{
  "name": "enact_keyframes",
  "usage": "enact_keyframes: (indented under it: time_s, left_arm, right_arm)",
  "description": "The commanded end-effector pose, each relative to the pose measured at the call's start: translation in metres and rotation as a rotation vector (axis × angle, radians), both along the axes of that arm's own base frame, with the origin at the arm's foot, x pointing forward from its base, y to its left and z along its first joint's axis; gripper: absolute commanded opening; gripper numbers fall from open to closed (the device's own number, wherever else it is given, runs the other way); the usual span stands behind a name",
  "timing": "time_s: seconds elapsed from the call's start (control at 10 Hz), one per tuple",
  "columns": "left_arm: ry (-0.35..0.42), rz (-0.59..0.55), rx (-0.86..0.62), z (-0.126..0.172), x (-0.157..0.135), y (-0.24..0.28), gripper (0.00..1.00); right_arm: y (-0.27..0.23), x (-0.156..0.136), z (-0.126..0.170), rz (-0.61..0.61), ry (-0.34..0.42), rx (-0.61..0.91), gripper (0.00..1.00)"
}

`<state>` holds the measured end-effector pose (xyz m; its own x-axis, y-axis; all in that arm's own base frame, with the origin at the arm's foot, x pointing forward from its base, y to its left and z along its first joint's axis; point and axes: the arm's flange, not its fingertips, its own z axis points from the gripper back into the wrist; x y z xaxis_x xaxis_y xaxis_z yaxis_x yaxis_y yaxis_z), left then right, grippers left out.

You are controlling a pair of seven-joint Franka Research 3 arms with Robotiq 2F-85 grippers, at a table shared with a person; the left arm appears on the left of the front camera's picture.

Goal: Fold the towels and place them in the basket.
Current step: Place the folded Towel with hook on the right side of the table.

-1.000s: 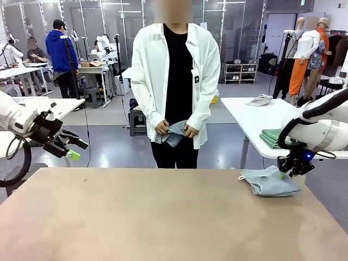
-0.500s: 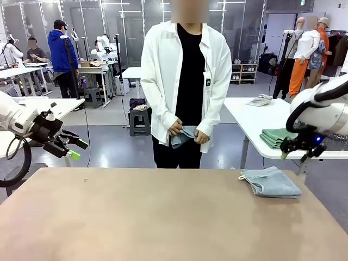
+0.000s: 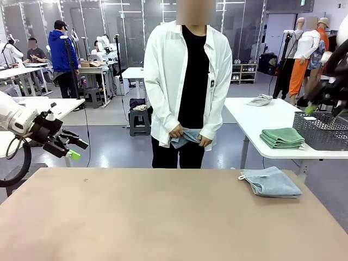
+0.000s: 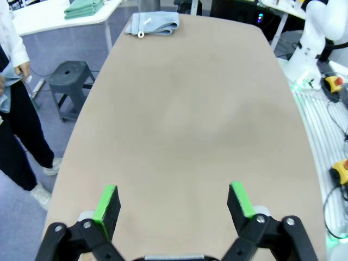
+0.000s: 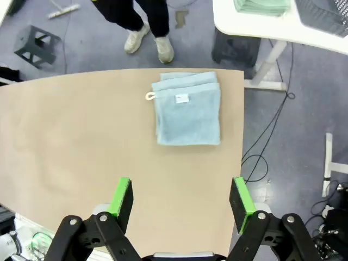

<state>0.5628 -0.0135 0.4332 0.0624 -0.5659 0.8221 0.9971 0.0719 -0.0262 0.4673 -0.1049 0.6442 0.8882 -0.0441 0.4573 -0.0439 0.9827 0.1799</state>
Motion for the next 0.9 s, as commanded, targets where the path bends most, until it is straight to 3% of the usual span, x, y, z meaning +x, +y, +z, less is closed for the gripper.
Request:
enact_keyframes:
  time_s: [0.0, 0.2, 0.3, 0.8]
  left_arm:
    - [-0.002, -0.002, 0.000, 0.001, 0.000, -0.001, 1.00]
    - [-0.002, -0.002, 0.000, 0.001, 0.000, -0.001, 1.00]
    - [-0.002, -0.002, 0.000, 0.001, 0.000, -0.001, 1.00]
    - [-0.002, -0.002, 0.000, 0.001, 0.000, -0.001, 1.00]
  right_arm:
    - [0.008, -0.023, 0.005, 0.059, -0.014, -0.023, 0.89]
    - [0.016, -0.030, 0.010, 0.068, -0.049, -0.062, 0.89]
    - [0.011, -0.035, 0.030, 0.044, -0.030, -0.009, 0.89]
    - [0.011, -0.035, 0.030, 0.044, -0.030, -0.009, 0.89]
